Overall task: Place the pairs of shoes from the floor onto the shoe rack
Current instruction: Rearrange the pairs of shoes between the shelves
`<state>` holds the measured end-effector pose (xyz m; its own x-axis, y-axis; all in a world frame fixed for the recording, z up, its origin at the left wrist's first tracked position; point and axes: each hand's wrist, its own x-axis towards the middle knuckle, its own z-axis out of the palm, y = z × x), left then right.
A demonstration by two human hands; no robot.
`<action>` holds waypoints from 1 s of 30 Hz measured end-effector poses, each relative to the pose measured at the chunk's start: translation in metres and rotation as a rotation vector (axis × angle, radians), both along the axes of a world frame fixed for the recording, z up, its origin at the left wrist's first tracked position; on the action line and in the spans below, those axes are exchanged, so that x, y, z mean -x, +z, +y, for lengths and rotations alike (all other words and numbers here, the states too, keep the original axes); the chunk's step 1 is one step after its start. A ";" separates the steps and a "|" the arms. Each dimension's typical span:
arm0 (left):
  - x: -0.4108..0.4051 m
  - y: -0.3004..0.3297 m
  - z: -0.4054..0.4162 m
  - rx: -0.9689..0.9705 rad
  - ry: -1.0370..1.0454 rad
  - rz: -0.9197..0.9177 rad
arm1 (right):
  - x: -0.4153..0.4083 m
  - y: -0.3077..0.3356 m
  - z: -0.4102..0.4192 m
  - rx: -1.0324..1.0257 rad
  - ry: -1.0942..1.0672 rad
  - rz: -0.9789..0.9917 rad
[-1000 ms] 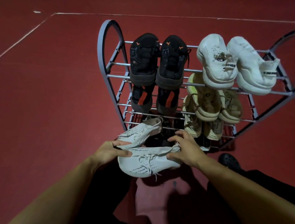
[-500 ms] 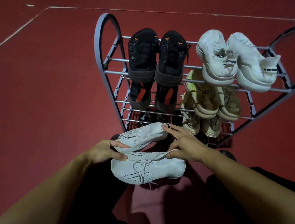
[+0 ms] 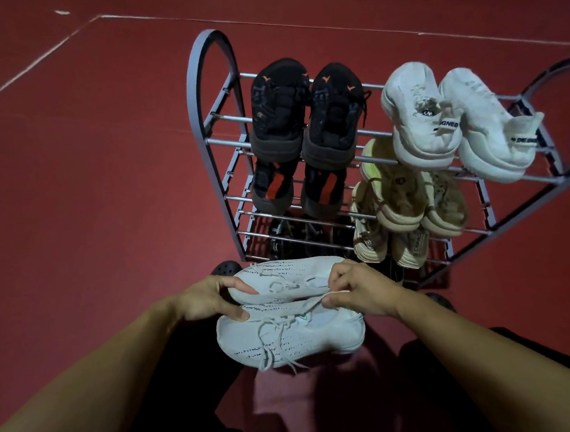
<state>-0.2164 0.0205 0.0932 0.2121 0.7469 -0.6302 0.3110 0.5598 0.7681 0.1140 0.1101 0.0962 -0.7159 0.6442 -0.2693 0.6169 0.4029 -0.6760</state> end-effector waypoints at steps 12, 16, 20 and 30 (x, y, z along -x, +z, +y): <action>-0.015 -0.021 0.021 -0.100 0.634 -0.194 | 0.015 0.026 -0.020 0.068 -0.443 0.275; -0.021 -0.018 0.032 -0.122 0.815 -0.177 | 0.023 0.021 -0.035 0.005 -0.588 0.317; -0.035 -0.014 0.040 -0.023 0.947 -0.171 | 0.039 0.012 -0.048 -0.076 -0.757 0.333; -0.110 -0.003 0.035 0.261 0.514 -0.242 | 0.072 -0.024 -0.033 -0.192 -1.180 0.363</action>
